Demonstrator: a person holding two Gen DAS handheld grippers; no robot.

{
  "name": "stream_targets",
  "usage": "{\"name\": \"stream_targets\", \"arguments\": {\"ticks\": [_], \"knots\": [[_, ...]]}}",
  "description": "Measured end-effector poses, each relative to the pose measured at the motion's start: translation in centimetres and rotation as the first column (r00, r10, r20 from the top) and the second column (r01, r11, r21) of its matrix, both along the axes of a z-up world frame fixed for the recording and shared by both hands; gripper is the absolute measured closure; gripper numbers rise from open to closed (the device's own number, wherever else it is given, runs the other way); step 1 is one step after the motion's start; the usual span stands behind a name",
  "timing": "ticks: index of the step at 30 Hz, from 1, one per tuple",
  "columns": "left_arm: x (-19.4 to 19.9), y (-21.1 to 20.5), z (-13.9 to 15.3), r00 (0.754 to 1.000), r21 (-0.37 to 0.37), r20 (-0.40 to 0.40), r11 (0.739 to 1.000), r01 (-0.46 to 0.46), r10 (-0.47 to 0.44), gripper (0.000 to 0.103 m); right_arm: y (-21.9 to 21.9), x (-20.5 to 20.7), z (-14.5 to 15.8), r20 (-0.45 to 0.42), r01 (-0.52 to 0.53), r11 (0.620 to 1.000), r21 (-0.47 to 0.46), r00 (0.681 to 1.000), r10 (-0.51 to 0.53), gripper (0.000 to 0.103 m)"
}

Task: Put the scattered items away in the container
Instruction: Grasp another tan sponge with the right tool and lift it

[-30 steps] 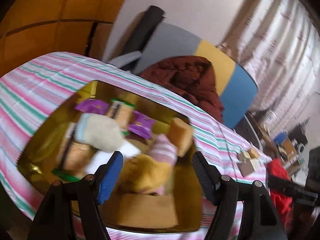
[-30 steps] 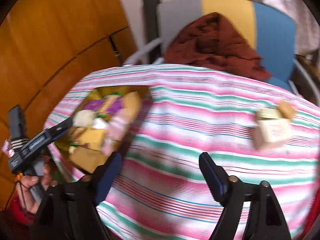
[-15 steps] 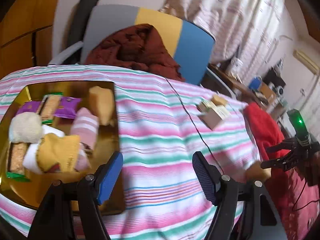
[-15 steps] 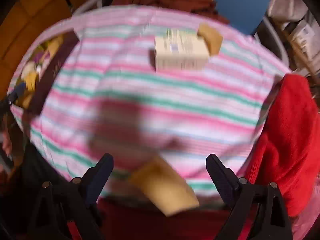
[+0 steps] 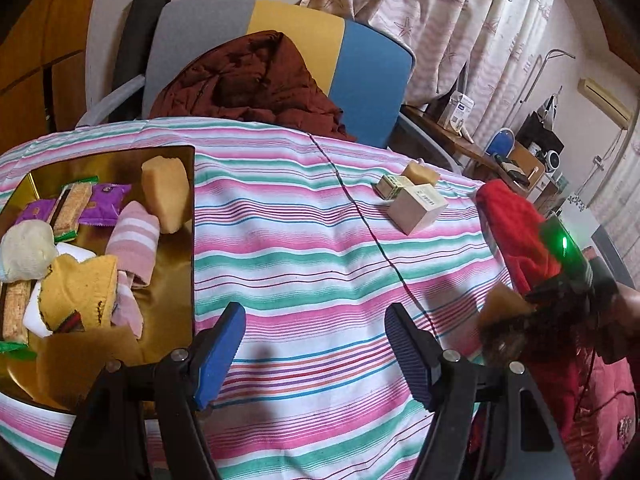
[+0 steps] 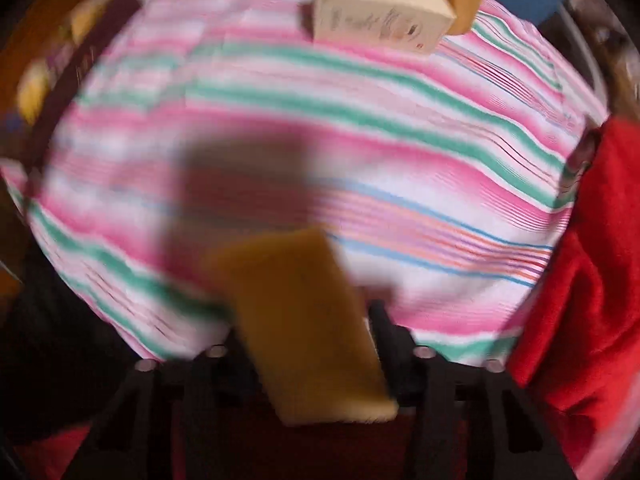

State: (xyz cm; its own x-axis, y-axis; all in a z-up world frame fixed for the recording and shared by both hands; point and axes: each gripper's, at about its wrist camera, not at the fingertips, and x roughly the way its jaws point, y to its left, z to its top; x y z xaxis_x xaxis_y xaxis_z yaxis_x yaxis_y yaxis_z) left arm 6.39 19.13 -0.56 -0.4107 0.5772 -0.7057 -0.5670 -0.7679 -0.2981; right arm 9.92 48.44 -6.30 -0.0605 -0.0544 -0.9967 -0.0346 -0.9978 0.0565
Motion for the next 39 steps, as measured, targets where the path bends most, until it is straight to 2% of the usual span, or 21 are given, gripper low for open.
{"name": "stream_targets", "arguments": {"ticks": [4, 7, 9, 12, 15, 17, 19, 20, 24, 26, 28, 30, 31, 33, 35, 39], "knots": [[0.0, 0.5, -0.2, 1.000, -0.005, 0.015, 1.000, 0.006, -0.006, 0.030, 2.6, -1.7, 1.7, -0.109, 0.161, 0.985, -0.062, 0.980, -0.167, 0.059], [0.2, 1.1, -0.1, 1.000, -0.009, 0.012, 1.000, 0.019, -0.019, 0.030, 5.3, -2.8, 2.4, -0.191, 0.329, 0.931, -0.157, 0.915, -0.355, 0.059], [0.2, 1.6, 0.0, 1.000, -0.019, 0.004, 1.000, 0.022, -0.022, 0.030, 6.3, -3.3, 2.4, -0.214, 0.393, 0.896, -0.209, 0.875, -0.434, 0.059], [0.1, 2.7, 0.1, 0.999, -0.035, -0.006, 0.999, 0.041, -0.042, 0.030, 7.1, -3.9, 2.6, -0.262, 0.437, 0.870, -0.227, 0.833, -0.487, 0.059], [0.0, 3.8, -0.1, 0.997, -0.052, -0.011, 0.996, 0.069, -0.070, 0.030, 7.6, -4.2, 2.5, -0.264, 0.465, 0.851, -0.243, 0.813, -0.519, 0.057], [-0.2, 4.6, -0.2, 0.996, -0.064, -0.013, 0.994, 0.084, -0.085, 0.030, 7.3, -4.0, 1.9, -0.196, 0.454, 0.845, -0.283, 0.835, -0.514, 0.029], [-0.5, 5.6, -0.5, 0.996, -0.069, -0.008, 0.993, 0.092, -0.093, 0.030, 6.7, -3.4, 2.9, -0.182, 0.425, 0.865, -0.265, 0.859, -0.478, 0.016], [-0.7, 6.0, -0.6, 0.995, -0.067, -0.002, 0.993, 0.095, -0.095, 0.030, 6.8, -3.1, 3.3, -0.190, 0.411, 0.881, -0.233, 0.870, -0.456, 0.015], [-0.8, 7.1, -1.2, 0.993, -0.047, 0.027, 0.993, 0.112, -0.111, 0.030, 7.8, -1.1, 6.0, -0.264, 0.380, 0.923, -0.069, 0.885, -0.384, 0.012], [-0.6, 7.5, -1.4, 0.992, -0.056, 0.027, 0.991, 0.124, -0.122, 0.030, 7.5, -0.7, 6.8, -0.269, 0.303, 0.953, -0.006, 0.918, -0.293, 0.005], [-0.4, 7.8, -1.7, 0.991, -0.067, 0.023, 0.988, 0.136, -0.135, 0.030, 6.2, -0.1, 6.5, -0.219, 0.182, 0.979, 0.094, 0.963, -0.158, 0.005], [-0.4, 8.0, -1.9, 0.991, -0.071, 0.026, 0.988, 0.134, -0.133, 0.030, 5.1, 0.5, 5.3, -0.155, 0.082, 0.984, 0.159, 0.986, -0.057, 0.005], [-0.5, 8.1, -2.0, 0.991, -0.070, 0.032, 0.989, 0.133, -0.131, 0.030, 4.6, 0.7, 4.4, -0.114, 0.043, 0.982, 0.186, 0.993, -0.022, 0.004], [-0.5, 8.1, -2.1, 0.991, -0.062, 0.044, 0.989, 0.133, -0.130, 0.030, 4.5, 0.9, 2.7, -0.057, 0.034, 0.972, 0.235, 0.998, -0.021, 0.004], [-0.4, 8.3, -2.1, 0.990, -0.067, 0.042, 0.988, 0.136, -0.134, 0.030, 5.0, 0.5, 1.5, -0.047, 0.062, 0.973, 0.222, 0.997, -0.053, 0.004], [-0.4, 8.4, -1.9, 0.991, -0.089, 0.017, 0.987, 0.137, -0.136, 0.030, 5.7, 0.2, 1.1, -0.058, 0.087, 0.989, 0.120, 0.995, -0.080, 0.016]]}}
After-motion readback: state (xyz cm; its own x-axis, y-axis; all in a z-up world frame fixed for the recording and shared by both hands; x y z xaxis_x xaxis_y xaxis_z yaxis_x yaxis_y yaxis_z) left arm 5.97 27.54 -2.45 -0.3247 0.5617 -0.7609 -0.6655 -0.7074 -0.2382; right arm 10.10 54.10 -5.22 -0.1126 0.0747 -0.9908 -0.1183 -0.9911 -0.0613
